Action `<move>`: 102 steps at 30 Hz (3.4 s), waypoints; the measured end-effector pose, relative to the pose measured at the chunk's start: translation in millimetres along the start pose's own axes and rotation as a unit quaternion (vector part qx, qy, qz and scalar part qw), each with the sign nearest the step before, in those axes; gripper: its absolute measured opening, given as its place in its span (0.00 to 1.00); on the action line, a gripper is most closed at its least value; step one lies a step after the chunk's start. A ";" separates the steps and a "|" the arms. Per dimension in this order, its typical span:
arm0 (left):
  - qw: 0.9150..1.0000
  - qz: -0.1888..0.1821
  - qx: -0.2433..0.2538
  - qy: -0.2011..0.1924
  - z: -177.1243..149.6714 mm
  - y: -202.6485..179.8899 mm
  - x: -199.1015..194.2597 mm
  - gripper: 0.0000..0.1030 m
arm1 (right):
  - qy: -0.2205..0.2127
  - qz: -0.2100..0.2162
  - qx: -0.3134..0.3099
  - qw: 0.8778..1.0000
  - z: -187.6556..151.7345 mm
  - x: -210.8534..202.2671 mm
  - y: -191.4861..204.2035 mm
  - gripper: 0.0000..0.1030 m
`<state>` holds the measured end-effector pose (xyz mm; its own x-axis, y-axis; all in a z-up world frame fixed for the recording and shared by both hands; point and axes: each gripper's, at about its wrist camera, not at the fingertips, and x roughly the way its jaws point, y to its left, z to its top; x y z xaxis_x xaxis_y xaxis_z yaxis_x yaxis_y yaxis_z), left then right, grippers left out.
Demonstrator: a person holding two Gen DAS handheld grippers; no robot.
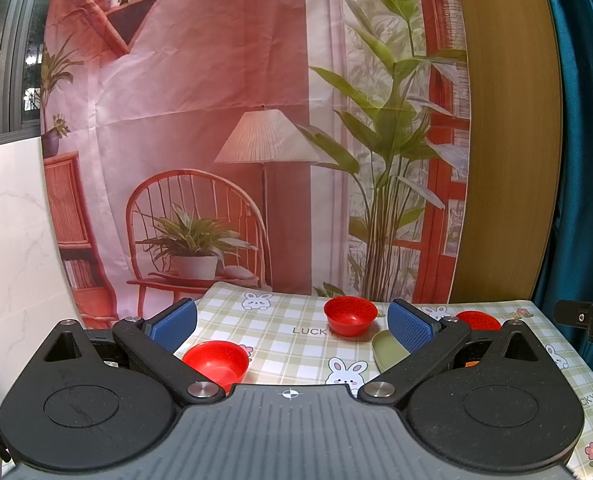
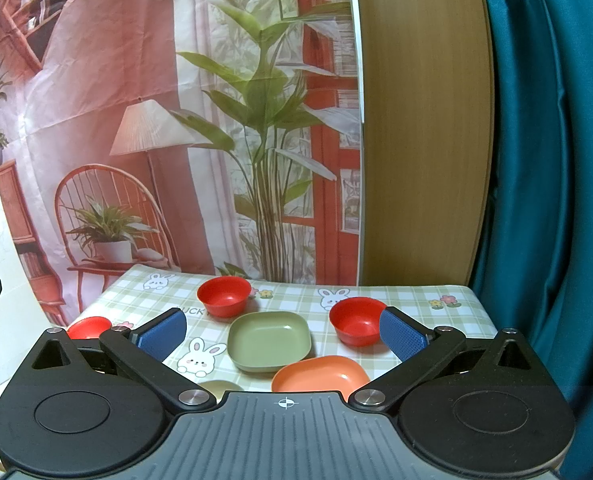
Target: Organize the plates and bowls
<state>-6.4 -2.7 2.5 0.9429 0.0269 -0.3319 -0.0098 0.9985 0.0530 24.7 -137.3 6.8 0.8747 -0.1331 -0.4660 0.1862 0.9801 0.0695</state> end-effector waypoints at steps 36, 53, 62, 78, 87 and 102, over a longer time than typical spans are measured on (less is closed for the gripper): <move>0.996 -0.001 -0.015 0.085 18.4 85.9 135.5 0.99 | 0.004 0.044 0.043 0.998 5.9 133.8 70.6 1.00; 0.990 0.057 -0.005 0.129 14.0 156.6 225.9 0.92 | 0.042 0.122 -0.026 0.991 11.5 213.0 173.4 1.00; 0.985 0.063 -0.012 0.163 -19.5 174.9 262.9 0.78 | 0.088 0.173 -0.045 0.980 -4.6 256.8 208.1 0.87; 0.970 0.010 -0.061 0.234 -92.5 205.6 318.3 0.53 | 0.181 0.217 -0.089 0.955 -51.2 337.1 286.0 0.33; 0.963 -0.006 -0.078 0.258 -116.3 200.4 328.8 0.36 | 0.206 0.223 -0.083 0.949 -68.8 352.8 285.7 0.11; 0.958 -0.017 -0.097 0.271 -117.0 180.1 315.5 0.13 | 0.210 0.229 -0.038 0.950 -68.9 339.9 265.5 0.09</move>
<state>250.4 191.1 -202.9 0.6332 -0.0390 -0.7730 -0.0927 0.9877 -0.1257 340.6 87.8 -193.9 0.5971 0.3654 -0.7141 -0.2177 0.9306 0.2941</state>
